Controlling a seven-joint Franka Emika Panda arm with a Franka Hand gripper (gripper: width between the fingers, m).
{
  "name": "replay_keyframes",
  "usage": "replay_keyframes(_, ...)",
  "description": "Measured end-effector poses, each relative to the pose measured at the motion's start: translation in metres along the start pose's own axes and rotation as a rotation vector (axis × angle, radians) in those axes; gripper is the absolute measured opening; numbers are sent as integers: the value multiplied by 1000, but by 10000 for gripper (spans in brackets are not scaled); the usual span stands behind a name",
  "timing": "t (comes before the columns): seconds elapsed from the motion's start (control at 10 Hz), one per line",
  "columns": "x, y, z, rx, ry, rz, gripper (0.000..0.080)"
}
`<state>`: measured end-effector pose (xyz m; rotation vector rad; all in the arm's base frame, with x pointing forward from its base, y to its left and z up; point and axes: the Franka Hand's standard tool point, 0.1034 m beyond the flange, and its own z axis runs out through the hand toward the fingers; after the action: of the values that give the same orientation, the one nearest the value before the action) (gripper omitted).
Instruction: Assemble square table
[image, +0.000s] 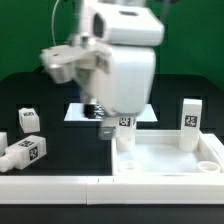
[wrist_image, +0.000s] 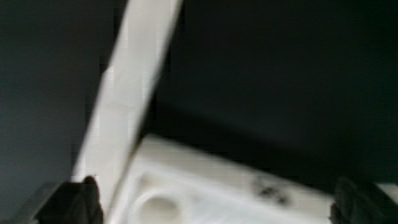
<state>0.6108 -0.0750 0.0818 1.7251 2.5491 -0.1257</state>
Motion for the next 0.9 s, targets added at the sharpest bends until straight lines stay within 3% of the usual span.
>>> replay_keyframes(0.1,-11,-18,10,29,-5,-78,649)
replay_keyframes(0.3,-23,-37,33,80,-4,-257,649)
replay_keyframes(0.7,-28,-37,33,86,-13,-325,649)
replay_keyframes(0.9,-53,-59,38,108,-10,-336,649)
